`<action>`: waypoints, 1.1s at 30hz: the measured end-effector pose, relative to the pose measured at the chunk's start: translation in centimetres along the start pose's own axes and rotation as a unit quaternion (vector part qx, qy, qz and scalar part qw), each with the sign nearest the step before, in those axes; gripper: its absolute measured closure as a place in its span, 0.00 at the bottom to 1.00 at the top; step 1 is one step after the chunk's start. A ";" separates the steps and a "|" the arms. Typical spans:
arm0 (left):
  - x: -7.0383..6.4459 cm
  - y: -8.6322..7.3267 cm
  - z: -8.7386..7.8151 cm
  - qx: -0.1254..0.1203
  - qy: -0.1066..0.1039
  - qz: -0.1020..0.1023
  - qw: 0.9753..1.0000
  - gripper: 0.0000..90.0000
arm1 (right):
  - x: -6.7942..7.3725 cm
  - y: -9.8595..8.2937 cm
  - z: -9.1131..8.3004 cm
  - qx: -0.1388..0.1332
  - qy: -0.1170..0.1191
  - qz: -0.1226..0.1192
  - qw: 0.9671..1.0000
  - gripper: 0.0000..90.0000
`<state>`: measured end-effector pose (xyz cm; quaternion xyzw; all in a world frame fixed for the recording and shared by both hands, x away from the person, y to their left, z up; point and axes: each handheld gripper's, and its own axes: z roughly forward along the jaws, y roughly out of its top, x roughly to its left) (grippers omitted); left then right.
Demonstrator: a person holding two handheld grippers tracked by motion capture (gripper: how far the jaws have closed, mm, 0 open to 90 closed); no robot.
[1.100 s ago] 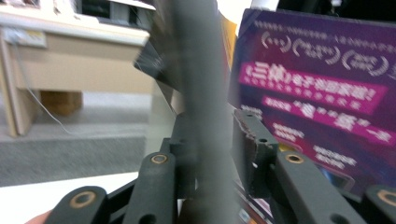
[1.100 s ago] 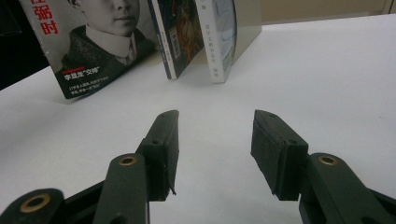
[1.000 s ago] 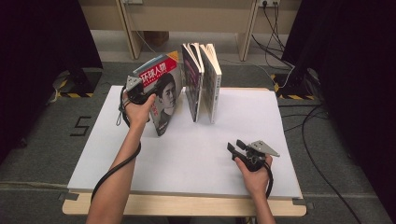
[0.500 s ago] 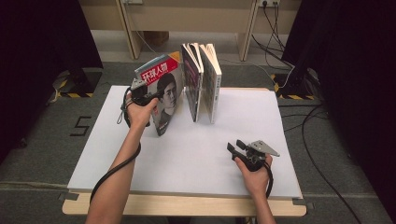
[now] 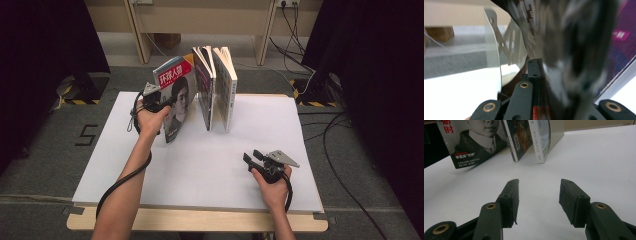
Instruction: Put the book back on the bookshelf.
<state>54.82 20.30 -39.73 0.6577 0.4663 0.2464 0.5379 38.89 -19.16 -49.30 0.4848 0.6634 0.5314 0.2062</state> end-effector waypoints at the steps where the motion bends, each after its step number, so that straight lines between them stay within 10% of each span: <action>1: -0.1 0.1 -0.1 -0.011 0.002 0.008 1.000 0.96 | 0.0 0.0 0.0 0.000 0.000 0.000 1.000 0.57; 5: 0.1 0.3 -0.6 -0.109 -0.008 -0.002 0.994 0.96 | -0.1 0.0 0.1 0.002 0.000 -0.003 1.000 0.57; 8: 0.3 -0.4 -0.4 -0.144 0.029 -0.009 0.989 0.96 | -0.1 0.0 0.0 0.002 0.001 0.000 1.000 0.56; 14: 1.5 -3.1 0.2 -0.143 0.095 -0.021 0.985 0.95 | -0.1 0.0 0.0 0.001 0.001 0.000 1.000 0.57; 33: 1.2 -1.8 -0.2 -0.130 0.094 0.007 0.987 0.75 | -0.1 0.0 0.0 0.003 0.001 -0.001 1.000 0.57</action>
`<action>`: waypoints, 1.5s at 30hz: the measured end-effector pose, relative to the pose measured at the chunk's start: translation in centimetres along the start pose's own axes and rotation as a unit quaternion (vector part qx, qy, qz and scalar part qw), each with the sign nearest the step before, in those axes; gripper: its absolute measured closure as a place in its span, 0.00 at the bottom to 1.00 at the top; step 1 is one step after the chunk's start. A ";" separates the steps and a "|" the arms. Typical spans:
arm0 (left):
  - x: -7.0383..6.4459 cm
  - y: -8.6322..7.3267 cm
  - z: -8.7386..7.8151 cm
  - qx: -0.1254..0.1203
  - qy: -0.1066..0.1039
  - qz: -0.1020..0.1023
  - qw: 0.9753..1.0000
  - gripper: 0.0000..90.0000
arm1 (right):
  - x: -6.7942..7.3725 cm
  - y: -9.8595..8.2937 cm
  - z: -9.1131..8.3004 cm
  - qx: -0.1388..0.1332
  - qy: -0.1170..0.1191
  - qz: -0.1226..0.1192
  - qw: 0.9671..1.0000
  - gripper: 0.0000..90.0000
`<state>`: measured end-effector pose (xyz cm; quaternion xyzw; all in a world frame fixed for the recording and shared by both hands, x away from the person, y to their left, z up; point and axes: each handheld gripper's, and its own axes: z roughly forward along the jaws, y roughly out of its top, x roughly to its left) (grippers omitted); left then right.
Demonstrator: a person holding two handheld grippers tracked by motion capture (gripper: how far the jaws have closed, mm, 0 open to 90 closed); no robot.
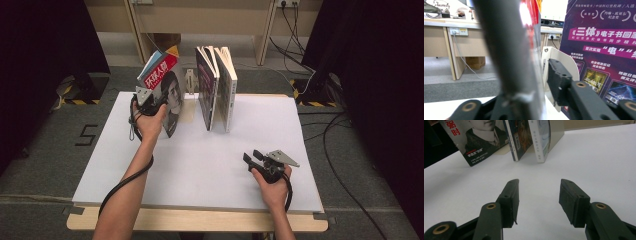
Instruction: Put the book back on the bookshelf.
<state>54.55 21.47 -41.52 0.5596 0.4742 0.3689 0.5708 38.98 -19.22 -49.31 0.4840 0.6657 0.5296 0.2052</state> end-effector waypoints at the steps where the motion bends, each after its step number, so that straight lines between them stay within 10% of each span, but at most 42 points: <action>1: 0.0 0.0 0.0 0.001 0.000 -0.001 1.000 0.73 | 0.0 0.0 0.0 -0.001 -0.001 0.000 1.000 0.57; 14: 0.4 0.2 -0.8 0.024 0.006 -0.017 1.000 0.53 | 0.0 0.0 0.0 -0.001 -0.001 -0.002 1.000 0.56; 45: 0.5 0.7 -3.2 0.062 0.007 -0.013 0.998 0.45 | 0.1 0.0 0.0 -0.003 -0.003 0.001 1.000 0.56</action>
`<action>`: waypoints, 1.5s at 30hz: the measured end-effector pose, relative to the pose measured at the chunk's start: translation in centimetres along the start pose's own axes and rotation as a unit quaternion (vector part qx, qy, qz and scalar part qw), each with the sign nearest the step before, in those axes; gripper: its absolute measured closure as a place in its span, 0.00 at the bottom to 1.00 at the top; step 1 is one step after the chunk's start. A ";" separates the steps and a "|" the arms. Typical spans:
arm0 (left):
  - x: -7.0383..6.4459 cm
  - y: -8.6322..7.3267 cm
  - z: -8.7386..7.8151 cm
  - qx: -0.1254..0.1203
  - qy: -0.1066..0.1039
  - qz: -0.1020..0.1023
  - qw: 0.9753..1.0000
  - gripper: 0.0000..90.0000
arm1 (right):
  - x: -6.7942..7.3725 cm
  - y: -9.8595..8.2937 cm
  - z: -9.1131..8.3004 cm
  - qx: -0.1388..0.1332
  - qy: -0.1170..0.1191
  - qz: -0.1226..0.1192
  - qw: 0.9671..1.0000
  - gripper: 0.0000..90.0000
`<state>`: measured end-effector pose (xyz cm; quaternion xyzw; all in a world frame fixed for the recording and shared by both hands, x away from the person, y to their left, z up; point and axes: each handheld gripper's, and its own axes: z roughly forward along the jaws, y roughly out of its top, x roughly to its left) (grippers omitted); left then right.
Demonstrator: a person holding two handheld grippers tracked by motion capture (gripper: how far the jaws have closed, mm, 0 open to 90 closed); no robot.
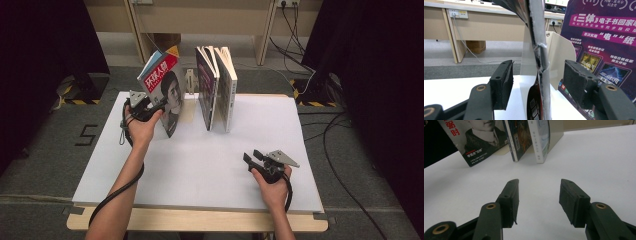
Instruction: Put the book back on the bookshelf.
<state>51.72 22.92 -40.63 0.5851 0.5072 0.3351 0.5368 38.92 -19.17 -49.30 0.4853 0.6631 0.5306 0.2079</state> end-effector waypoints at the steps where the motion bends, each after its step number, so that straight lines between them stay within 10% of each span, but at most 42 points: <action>1: 0.0 0.0 -0.2 0.002 -0.003 -0.002 1.000 0.45 | 0.0 0.0 0.0 0.000 0.000 -0.001 1.000 0.56; 45: 1.7 -1.2 -4.6 0.059 -0.044 0.014 0.997 0.42 | 0.1 0.0 0.0 0.003 -0.003 -0.005 1.000 0.56</action>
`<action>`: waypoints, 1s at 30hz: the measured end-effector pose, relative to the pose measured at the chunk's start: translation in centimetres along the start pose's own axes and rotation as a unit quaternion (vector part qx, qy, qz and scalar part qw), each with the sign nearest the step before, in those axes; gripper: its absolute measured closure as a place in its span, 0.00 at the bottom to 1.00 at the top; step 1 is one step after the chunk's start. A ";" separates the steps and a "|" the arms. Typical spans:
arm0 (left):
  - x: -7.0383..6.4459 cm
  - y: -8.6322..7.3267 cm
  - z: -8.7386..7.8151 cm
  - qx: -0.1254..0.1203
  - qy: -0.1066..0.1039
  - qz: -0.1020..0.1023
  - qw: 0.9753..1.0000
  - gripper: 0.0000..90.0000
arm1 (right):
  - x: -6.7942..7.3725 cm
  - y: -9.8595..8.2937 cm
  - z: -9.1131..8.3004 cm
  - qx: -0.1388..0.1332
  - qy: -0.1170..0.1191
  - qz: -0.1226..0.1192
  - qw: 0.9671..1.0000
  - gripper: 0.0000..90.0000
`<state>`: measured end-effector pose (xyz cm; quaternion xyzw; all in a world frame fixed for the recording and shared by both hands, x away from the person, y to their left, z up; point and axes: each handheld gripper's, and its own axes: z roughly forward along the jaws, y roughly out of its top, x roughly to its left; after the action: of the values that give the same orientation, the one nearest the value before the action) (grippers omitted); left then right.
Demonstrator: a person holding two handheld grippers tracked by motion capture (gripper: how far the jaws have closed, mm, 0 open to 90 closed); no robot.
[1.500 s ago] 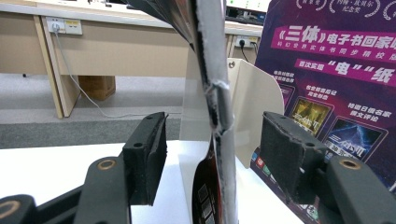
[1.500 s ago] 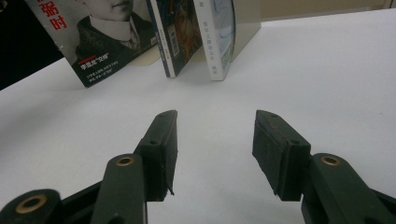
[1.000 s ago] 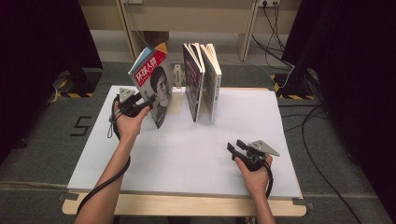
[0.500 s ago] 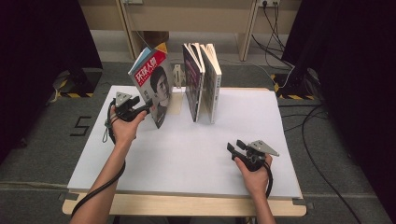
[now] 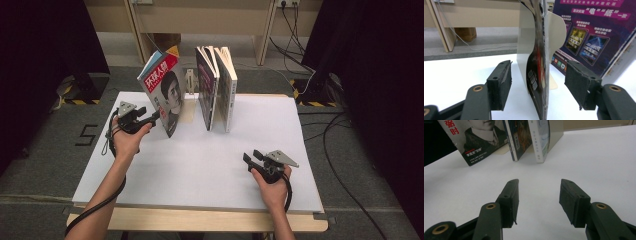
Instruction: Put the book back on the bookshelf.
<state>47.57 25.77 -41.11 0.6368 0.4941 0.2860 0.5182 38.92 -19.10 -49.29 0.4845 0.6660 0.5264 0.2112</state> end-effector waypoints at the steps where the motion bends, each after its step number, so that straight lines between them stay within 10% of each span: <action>1: 0.0 0.0 0.0 0.000 0.000 0.000 1.000 0.41 | 0.0 0.0 0.0 0.000 0.001 0.001 1.000 0.56; 30: 0.6 -2.3 -3.3 0.008 -0.020 -0.001 1.000 0.39 | 0.1 0.0 0.0 0.003 -0.004 -0.007 1.000 0.56</action>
<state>44.17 27.52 -42.39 0.6462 0.4862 0.2686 0.5233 38.88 -18.99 -49.26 0.4826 0.6698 0.5214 0.2159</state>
